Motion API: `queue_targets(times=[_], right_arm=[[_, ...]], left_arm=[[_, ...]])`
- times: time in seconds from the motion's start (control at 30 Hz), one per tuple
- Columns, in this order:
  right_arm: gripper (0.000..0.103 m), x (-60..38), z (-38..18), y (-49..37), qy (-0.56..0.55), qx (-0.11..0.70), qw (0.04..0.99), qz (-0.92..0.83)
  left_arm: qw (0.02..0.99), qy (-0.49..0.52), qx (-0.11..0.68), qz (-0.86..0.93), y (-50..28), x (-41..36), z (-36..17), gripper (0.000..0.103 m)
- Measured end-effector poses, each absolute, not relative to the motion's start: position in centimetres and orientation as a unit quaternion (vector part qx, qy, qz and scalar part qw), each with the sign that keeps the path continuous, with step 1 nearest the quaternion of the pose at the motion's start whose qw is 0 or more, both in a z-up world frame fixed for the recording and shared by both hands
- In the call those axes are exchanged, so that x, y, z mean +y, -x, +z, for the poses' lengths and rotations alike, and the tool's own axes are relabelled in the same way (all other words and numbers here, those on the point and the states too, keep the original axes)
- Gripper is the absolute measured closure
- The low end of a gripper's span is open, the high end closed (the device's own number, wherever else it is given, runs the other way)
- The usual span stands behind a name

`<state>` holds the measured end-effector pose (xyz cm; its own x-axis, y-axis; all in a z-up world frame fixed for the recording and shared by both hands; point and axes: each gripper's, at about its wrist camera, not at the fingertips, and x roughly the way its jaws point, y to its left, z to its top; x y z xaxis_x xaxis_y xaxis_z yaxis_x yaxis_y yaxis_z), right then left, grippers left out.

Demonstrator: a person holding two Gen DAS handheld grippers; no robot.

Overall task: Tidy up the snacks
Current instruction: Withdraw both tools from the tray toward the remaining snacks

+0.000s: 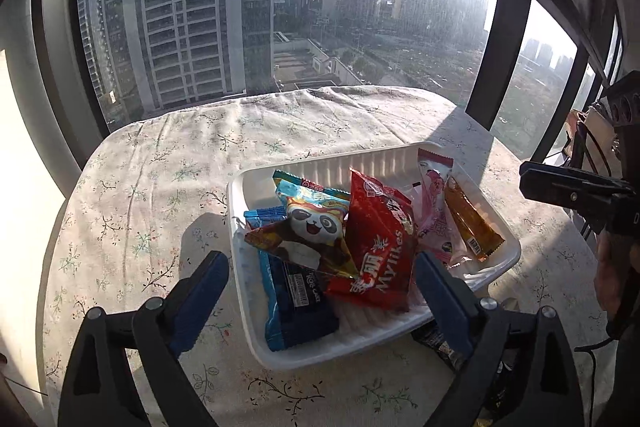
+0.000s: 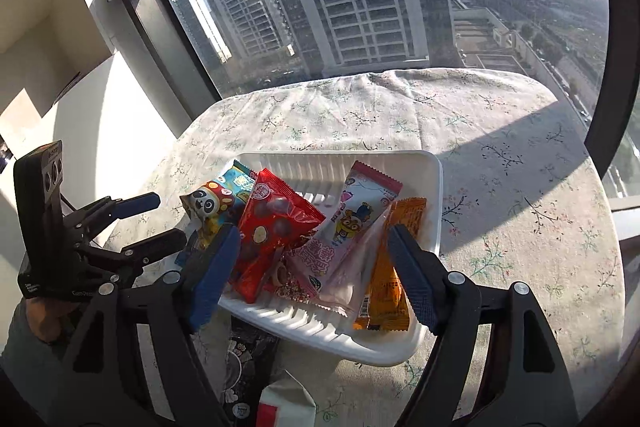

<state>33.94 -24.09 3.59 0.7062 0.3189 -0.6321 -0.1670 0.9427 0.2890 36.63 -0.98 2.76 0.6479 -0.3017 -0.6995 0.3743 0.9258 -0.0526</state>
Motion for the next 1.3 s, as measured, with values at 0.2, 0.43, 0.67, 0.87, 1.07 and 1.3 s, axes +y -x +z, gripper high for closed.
queue_targets(times=[0.2, 0.43, 0.67, 0.87, 1.07, 1.3], right_arm=[[0.009, -25.6, 5.3, -26.1, -0.14, 0.308, 0.925, 0.173], [0.007, -24.7, 3.0, -17.2, -0.143, 0.294, 0.927, 0.186], [0.007, -23.7, -1.5, -11.5, -0.169, 0.315, 0.91, 0.209], [0.007, -23.5, -4.2, -10.0, -0.194, 0.335, 0.898, 0.21], [0.007, -23.0, -4.9, -9.9, -0.193, 0.342, 0.895, 0.211], [0.007, -22.5, -5.3, -10.6, -0.195, 0.351, 0.891, 0.212]], left_arm=[[0.909, -0.046, 0.367, -0.194, -30.0, 1.3, 3.8, 0.0], [0.917, -0.041, 0.356, -0.178, -21.8, 4.4, 3.8, 0.0], [0.894, -0.147, 0.354, -0.233, -17.4, 4.8, 1.7, 0.0], [0.855, -0.245, 0.358, -0.286, -15.0, 3.0, -0.8, 0.0], [0.825, -0.295, 0.372, -0.307, -14.6, 2.0, -2.3, 0.005], [0.79, -0.326, 0.404, -0.326, -15.2, 1.8, -4.5, 0.016]])
